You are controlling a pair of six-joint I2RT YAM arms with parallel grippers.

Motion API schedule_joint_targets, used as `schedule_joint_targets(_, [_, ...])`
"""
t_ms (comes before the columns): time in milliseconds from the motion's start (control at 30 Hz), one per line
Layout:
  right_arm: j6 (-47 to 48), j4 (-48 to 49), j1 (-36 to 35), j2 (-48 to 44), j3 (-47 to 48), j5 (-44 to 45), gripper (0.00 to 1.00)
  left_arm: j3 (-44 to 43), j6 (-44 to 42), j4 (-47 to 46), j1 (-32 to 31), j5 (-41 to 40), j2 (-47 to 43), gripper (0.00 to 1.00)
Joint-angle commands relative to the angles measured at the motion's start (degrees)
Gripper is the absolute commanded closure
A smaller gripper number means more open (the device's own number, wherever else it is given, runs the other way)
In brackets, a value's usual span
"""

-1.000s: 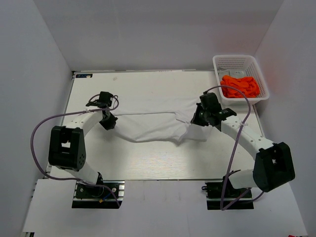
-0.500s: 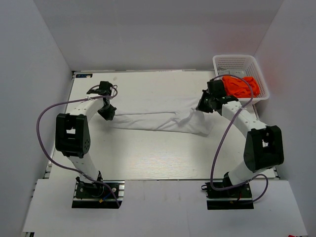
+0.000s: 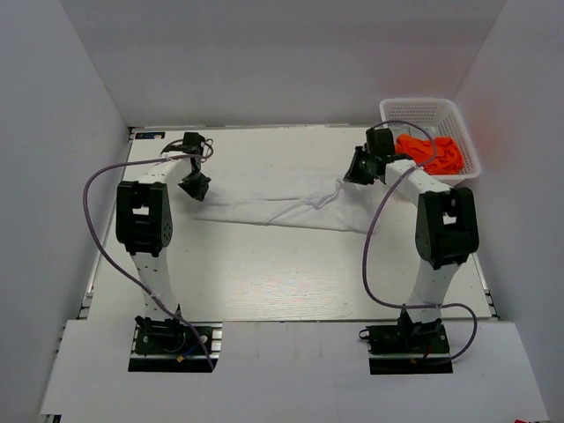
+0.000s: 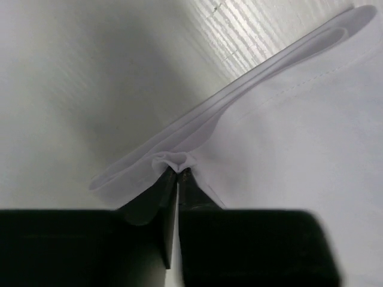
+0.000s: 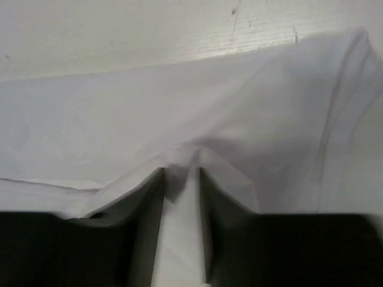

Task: Fold and stack the t-shirts
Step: Fold the other side of the tshirt into a rectangle

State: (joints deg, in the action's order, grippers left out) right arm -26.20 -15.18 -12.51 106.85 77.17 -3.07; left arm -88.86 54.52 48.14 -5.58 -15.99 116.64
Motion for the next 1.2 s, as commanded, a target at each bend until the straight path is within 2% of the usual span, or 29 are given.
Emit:
schedule_joint_targets(0, [4.74, 0.25, 0.82, 4.85, 7.8, -1.51, 0.57, -3.07, -0.37, 3.1, 0.31, -2.38, 0.34, 0.72])
schedule_joint_targets(33, [4.84, 0.24, 0.91, 7.65, 9.39, -1.76, 0.32, -3.07, -0.38, 3.1, 0.31, -3.25, 0.34, 0.44])
schedule_joint_targets(67, [4.84, -0.37, 0.82, 8.2, 10.45, -2.29, 0.1, -3.07, -0.38, 3.71, 0.31, -3.87, 0.34, 0.3])
schedule_joint_targets(167, [5.36, 1.37, 0.48, 6.72, 8.72, -6.68, 0.1, -1.84, -0.38, 4.42, 0.31, -5.63, -3.16, 0.01])
schedule_joint_targets(367, [5.37, 6.29, -0.14, -4.69, -4.79, -12.38, 0.1, 2.99, 0.15, 3.11, 0.31, -6.69, -10.64, 0.01])
schedule_joint_targets(633, [2.38, 10.7, -3.21, -5.43, -13.44, -16.61, 0.1, 4.47, -3.19, 3.63, -0.83, -6.86, -13.97, 0.01])
schedule_joint_targets(767, [2.29, 13.24, -4.62, -2.61, -11.43, -18.72, 0.1, 9.04, -4.59, 0.21, -0.83, -6.16, -17.84, 0.01])
schedule_joint_targets(900, [2.99, 12.28, -6.29, 3.26, -3.61, -19.69, 0.1, 16.15, -5.82, -3.84, -0.83, -4.94, -21.89, 0.01])
schedule_joint_targets(1033, [2.73, 11.05, -7.09, 9.33, 6.21, -19.09, 0.1, 18.63, -5.83, -3.15, -0.3, -4.93, -23.91, 0.01])
schedule_joint_targets(1167, [0.8, 8.59, -7.09, 13.29, 11.95, -16.53, 0.1, 18.63, -5.83, -2.52, -0.92, -5.46, -23.91, 0.01])
